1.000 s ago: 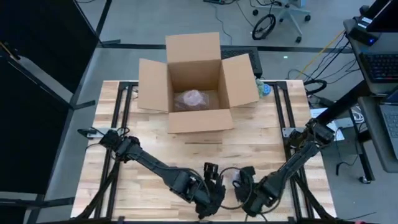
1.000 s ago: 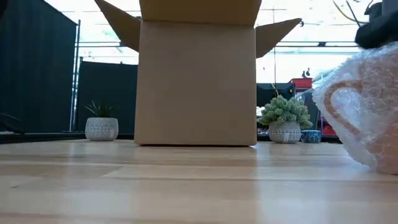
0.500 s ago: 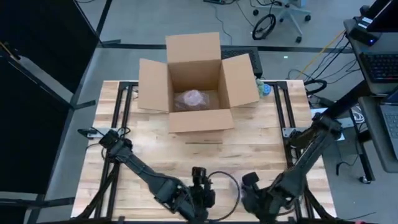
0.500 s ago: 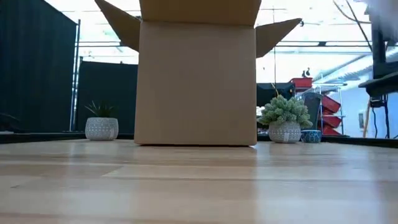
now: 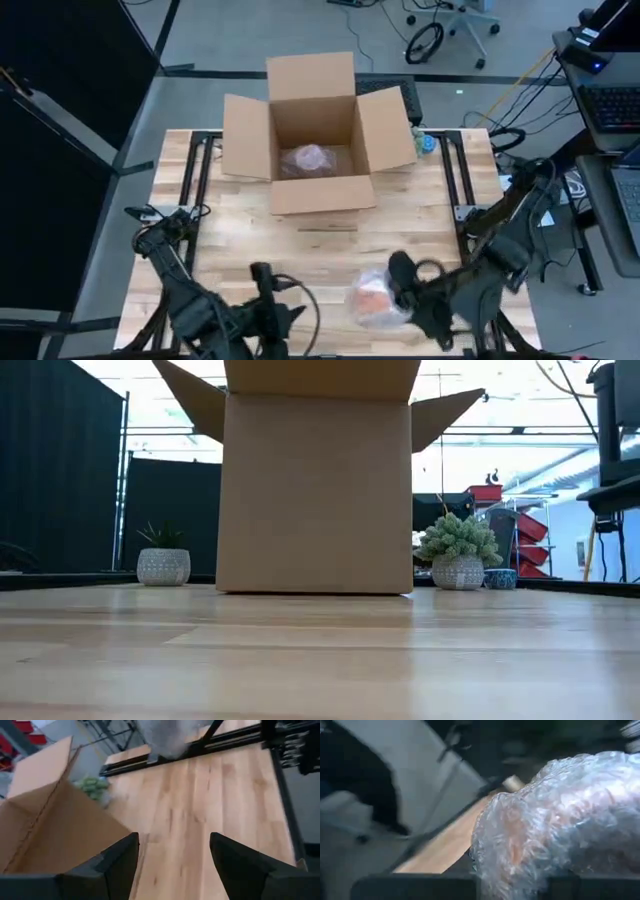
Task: Wrap mug
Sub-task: Put the wrapped orange mug into the brown cardboard box
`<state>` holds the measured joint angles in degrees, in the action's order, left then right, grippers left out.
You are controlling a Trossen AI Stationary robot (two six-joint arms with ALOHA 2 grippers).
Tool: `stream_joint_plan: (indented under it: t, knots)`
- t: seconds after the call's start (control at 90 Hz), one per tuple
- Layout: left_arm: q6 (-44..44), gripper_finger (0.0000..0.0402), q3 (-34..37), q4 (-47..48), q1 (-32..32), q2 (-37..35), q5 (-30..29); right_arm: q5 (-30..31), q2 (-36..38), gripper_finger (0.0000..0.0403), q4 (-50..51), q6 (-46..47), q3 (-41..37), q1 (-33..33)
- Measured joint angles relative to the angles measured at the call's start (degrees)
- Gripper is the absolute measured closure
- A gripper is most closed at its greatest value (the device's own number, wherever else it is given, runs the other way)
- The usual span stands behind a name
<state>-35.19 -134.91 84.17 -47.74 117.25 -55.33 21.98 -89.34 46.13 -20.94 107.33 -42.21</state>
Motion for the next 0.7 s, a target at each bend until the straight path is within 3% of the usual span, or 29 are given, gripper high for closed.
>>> stream_joint_plan:
  t: [0.222,0.411,0.567,0.7]
  knots:
    - [-7.6,0.0169,0.3,5.9,0.1,-0.1,-0.5,2.3,-0.1,0.0375,-3.9,-14.9,9.1,14.2]
    - [-8.1,0.0169,0.3,5.8,0.1,-0.1,-0.8,1.4,-0.1,0.0375,-4.3,-18.3,11.3,33.0]
    - [-10.9,0.0169,0.4,5.9,0.3,-0.1,-0.8,-9.1,-3.0,0.0375,0.9,-10.1,11.3,48.6]
    - [-13.6,0.0169,0.4,5.9,0.3,-0.1,-0.7,-16.3,-8.4,0.0375,9.3,-5.5,11.3,56.4]
